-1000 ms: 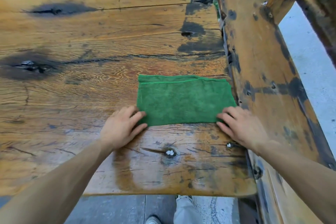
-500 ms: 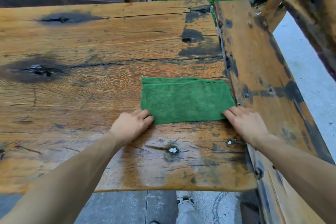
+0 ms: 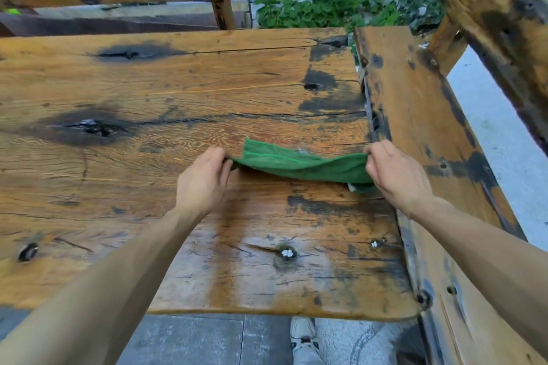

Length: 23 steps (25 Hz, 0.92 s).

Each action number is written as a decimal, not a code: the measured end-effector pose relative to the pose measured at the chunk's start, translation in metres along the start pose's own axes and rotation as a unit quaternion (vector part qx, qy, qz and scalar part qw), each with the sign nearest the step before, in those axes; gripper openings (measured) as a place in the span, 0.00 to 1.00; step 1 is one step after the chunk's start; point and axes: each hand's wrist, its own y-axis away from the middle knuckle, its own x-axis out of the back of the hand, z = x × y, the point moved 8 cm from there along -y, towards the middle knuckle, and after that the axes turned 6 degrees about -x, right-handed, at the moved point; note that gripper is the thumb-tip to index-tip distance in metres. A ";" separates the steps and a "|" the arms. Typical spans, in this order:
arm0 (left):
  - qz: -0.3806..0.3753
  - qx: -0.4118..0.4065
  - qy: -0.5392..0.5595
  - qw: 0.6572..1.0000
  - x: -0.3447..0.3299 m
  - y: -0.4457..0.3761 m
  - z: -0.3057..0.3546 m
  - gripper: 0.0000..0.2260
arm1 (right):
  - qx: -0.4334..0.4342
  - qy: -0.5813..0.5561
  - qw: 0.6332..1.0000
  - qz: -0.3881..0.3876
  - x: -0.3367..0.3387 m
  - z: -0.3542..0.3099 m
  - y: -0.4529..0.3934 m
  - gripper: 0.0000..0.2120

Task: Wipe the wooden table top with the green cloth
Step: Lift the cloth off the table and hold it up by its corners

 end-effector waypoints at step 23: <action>0.325 0.130 0.061 0.935 0.420 0.014 -0.021 0.04 | 0.168 -0.129 0.948 0.238 0.349 -0.230 -0.086 0.10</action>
